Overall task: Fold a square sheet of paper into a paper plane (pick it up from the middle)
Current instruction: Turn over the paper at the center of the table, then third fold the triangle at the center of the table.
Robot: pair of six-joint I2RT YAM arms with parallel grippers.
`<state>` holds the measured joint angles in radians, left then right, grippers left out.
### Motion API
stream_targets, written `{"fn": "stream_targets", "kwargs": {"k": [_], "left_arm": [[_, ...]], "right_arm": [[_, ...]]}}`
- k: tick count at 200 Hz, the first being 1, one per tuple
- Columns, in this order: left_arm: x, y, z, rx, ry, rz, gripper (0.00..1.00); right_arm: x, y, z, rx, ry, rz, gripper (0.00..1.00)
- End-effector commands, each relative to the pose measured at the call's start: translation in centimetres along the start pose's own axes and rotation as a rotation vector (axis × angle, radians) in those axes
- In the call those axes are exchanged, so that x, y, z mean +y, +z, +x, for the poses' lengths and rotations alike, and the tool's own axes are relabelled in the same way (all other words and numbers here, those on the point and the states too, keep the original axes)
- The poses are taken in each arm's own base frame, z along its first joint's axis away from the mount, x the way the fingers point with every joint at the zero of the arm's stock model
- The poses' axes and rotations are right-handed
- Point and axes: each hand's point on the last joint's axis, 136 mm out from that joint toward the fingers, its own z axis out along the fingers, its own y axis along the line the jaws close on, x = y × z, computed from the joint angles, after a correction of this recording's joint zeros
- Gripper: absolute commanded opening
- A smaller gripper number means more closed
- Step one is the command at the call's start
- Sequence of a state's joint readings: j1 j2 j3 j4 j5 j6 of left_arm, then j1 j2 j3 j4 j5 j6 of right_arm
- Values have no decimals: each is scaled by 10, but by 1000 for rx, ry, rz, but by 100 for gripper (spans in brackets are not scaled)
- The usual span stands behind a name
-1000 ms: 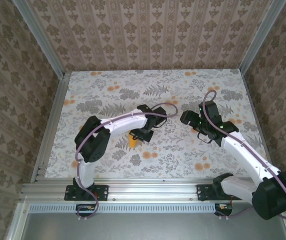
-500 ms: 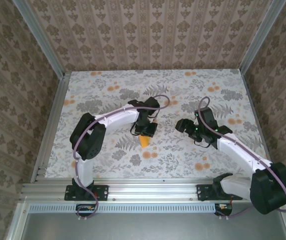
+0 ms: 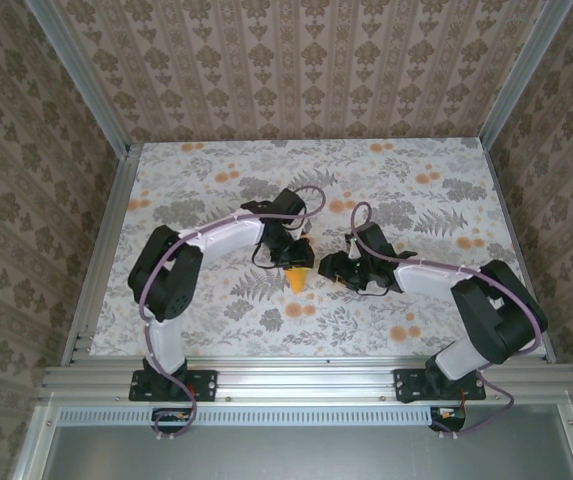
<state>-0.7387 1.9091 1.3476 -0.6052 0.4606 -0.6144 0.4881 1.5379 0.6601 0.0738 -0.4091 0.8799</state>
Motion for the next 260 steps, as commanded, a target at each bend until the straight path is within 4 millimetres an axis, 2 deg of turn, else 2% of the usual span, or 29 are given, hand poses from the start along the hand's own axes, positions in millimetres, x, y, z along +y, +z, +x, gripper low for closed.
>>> {"fn": "stream_targets", "kwargs": {"k": [1,50,74,98,118,134,185,228,260], "left_arm": [[-18,-16,-6,-34,-28,98,29],[-21,-44,-19,-125,-99,233,37],[-12,-56,-25,-175,-125,246,39],[8,-63,-31,-220,-155,202,40],[35,-58,-36,-237,-190,139,38],[49,-50,-39,-233,-217,119,34],[71,-20,-44,-198,-245,68,23],[90,-2,-37,-156,-276,3,19],[100,8,-29,-124,-293,-39,17]], "right_arm": [[10,9,-2,-2,24,-72,53],[25,29,-4,13,96,-231,56],[27,28,-6,-1,116,-261,59],[27,26,-5,-4,126,-263,61],[24,23,-2,-3,142,-253,62],[20,22,1,1,155,-246,62],[16,11,12,14,168,-237,66],[21,9,14,30,186,-266,62],[24,5,15,24,202,-290,65]]}}
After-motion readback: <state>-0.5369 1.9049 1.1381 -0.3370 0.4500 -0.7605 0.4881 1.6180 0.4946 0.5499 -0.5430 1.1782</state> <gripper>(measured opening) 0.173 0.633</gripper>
